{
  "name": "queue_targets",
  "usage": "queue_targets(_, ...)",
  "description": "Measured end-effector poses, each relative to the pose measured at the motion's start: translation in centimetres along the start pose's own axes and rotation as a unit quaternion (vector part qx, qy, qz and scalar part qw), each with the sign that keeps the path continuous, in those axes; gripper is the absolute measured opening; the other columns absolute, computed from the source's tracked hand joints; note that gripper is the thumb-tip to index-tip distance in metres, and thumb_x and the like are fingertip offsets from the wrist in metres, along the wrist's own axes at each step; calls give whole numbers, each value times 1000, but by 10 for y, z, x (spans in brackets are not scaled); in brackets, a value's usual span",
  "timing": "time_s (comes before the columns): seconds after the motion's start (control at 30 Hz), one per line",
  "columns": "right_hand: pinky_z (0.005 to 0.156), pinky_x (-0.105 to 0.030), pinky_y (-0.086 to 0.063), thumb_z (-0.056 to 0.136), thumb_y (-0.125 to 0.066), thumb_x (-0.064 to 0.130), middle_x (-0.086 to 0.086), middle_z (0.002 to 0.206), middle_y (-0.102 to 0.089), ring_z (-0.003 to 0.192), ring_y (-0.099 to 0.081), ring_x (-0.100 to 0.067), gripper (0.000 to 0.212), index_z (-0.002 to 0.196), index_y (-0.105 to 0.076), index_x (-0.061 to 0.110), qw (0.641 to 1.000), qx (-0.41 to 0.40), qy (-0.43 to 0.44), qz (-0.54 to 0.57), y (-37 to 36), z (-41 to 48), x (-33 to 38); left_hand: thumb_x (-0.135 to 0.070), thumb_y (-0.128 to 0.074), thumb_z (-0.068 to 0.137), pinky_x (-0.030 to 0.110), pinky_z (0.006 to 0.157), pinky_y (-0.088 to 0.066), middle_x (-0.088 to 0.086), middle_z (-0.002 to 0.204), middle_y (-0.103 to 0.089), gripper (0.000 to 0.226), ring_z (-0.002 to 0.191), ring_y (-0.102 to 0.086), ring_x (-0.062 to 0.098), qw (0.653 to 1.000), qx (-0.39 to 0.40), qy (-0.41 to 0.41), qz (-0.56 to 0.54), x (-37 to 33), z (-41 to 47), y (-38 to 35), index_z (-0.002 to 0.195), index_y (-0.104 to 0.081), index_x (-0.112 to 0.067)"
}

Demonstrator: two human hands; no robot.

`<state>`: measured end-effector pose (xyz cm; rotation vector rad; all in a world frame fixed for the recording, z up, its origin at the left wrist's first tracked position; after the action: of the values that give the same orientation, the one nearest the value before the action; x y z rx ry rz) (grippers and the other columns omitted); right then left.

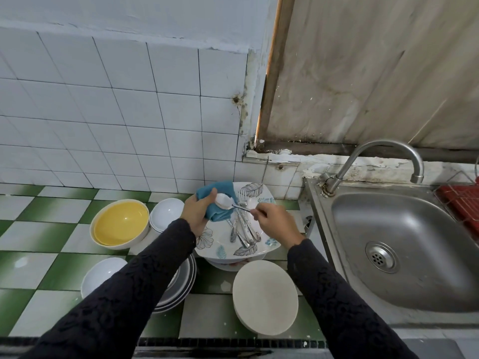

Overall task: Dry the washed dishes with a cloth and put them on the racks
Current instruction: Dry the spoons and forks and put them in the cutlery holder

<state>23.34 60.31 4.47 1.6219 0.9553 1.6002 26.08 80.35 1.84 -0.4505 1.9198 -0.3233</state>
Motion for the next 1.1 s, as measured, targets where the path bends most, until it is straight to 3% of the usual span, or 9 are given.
queue_targets(0.13, 49, -20, -33, 104, -54, 27, 2, 60, -50, 52, -40, -10, 35, 80, -65, 5, 976, 21, -67, 204, -16, -5, 9, -24, -47, 103, 37, 72, -61, 17, 119, -65, 32, 101, -66, 28, 993, 22, 45, -110, 6, -8, -21, 127, -53, -3)
queue_targets(0.2, 46, -15, -30, 104, -55, 23, 4, 58, -49, 50, -39, -7, 32, 74, -63, 11, 968, 5, -78, 239, -18, -5, 15, -25, -43, 105, 40, 79, -58, 17, 115, -66, 32, 100, -65, 28, 991, 35, 61, -112, 12, -13, -31, 126, -52, -4)
queue_targets(0.27, 46, -15, -30, 103, -56, 24, 5, 57, -50, 49, -39, -5, 32, 73, -62, 14, 967, -3, -76, 243, -16, -5, 17, -25, -40, 105, 41, 82, -55, 17, 116, -64, 32, 99, -64, 28, 991, 36, 66, -113, 13, -16, -35, 126, -51, -4)
queue_targets(0.43, 42, -14, -27, 102, -58, 25, 2, 54, -42, 41, -31, -2, 39, 82, -66, -7, 969, 2, -91, 229, -13, -6, 6, -27, -42, 105, 37, 60, -59, 14, 103, -68, 28, 91, -67, 27, 984, 20, 57, -167, -1, -10, -27, 114, -57, -6)
queue_targets(0.63, 44, -14, -30, 102, -58, 25, 4, 55, -47, 47, -37, -6, 34, 79, -69, 3, 967, -7, -87, 241, -14, -6, 13, -27, -45, 104, 38, 68, -61, 18, 123, -64, 40, 101, -67, 28, 989, 32, 73, -128, 9, -15, -29, 135, -50, -3)
queue_targets(0.73, 42, -12, -28, 102, -57, 24, 8, 48, -45, 41, -36, -1, 36, 81, -71, -2, 965, -11, -88, 247, -14, -10, 11, -25, -46, 104, 39, 66, -61, 17, 118, -64, 37, 100, -66, 29, 989, 32, 70, -128, 0, -14, -30, 132, -50, -3)
queue_targets(0.87, 39, -11, -27, 102, -58, 24, 12, 39, -40, 33, -37, -1, 38, 83, -71, -6, 964, -3, -98, 248, -12, -12, 6, -25, -44, 105, 39, 76, -55, 13, 111, -66, 34, 98, -65, 26, 988, 31, 48, -145, -11, -13, -27, 130, -50, -3)
queue_targets(1.0, 41, -11, -29, 103, -57, 24, 5, 54, -48, 42, -36, -1, 34, 82, -70, 1, 963, -5, -92, 253, -13, -9, 15, -27, -43, 105, 38, 68, -60, 16, 116, -66, 40, 98, -67, 27, 989, 39, 79, -120, 5, -21, -32, 135, -49, -2)
queue_targets(1.1, 42, -10, -31, 103, -57, 24, 4, 58, -51, 46, -40, -4, 31, 82, -70, 6, 963, -15, -79, 255, -10, -9, 19, -27, -43, 105, 40, 73, -58, 18, 121, -64, 43, 102, -66, 29, 988, 39, 95, -112, 11, -23, -34, 139, -48, -2)
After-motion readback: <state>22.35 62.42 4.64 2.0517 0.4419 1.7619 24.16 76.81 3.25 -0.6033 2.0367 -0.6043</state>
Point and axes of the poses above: each hand's wrist, its own z-axis towards the middle knuckle, its own y-axis out of the back of the hand, x = y × z, the point moved 7 cm from there along z, towards the middle knuckle
